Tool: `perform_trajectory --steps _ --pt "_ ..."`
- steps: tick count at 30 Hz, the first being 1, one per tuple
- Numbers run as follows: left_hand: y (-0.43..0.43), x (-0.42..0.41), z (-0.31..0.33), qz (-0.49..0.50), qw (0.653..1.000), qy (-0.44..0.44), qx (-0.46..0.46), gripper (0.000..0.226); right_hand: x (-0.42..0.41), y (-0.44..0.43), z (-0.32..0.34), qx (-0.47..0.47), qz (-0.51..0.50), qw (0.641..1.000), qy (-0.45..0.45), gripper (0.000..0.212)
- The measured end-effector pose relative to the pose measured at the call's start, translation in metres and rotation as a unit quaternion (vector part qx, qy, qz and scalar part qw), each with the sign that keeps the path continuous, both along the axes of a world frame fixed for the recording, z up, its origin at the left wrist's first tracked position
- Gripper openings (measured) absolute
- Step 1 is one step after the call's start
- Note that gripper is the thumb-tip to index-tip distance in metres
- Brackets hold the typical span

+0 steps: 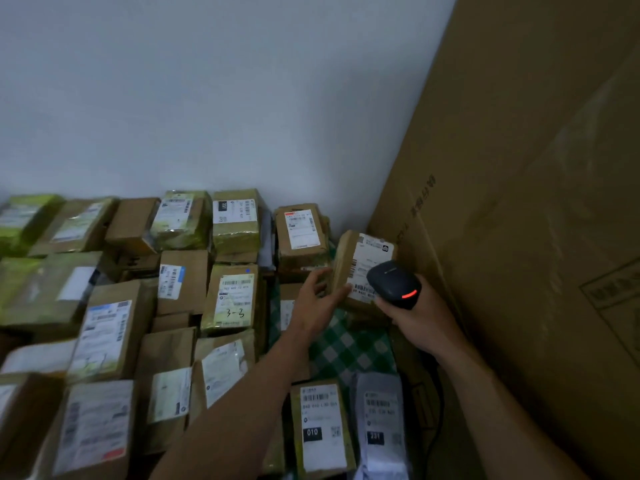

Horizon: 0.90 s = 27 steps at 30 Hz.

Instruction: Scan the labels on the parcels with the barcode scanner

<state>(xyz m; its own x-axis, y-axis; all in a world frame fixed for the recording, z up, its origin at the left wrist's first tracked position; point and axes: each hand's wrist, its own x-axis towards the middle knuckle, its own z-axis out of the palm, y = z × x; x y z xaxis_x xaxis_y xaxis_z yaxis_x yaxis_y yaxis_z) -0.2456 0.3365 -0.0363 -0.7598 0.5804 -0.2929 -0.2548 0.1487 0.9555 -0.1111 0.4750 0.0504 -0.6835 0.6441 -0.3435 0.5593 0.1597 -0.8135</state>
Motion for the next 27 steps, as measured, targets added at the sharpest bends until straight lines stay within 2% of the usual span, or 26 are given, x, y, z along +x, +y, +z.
perform_trajectory --steps 4,7,14,19,24,27 --pt "-0.038 0.009 0.038 -0.01 1.0 0.025 -0.005 0.07 0.009 -0.024 0.021 0.002 0.021 0.997 0.068 0.072" --pt "-0.06 0.015 0.056 -0.025 0.999 0.034 -0.032 0.08 0.017 -0.037 0.032 -0.006 0.044 0.996 0.083 0.072" --pt "-0.091 0.013 0.112 -0.025 0.986 0.1 -0.129 0.04 0.037 -0.055 0.053 0.002 0.1 0.989 0.11 0.063" --pt "-0.105 0.008 0.137 0.007 0.968 0.164 -0.187 0.042 0.046 -0.06 0.065 0.002 0.128 0.985 0.118 0.058" --pt "-0.107 0.01 0.14 0.03 0.962 0.184 -0.2 0.053 0.05 -0.064 0.068 0.008 0.186 0.978 0.091 0.041" --pt "-0.107 0.01 0.136 0.04 0.96 0.187 -0.202 0.053 0.05 -0.066 0.067 0.01 0.197 0.977 0.084 0.041"
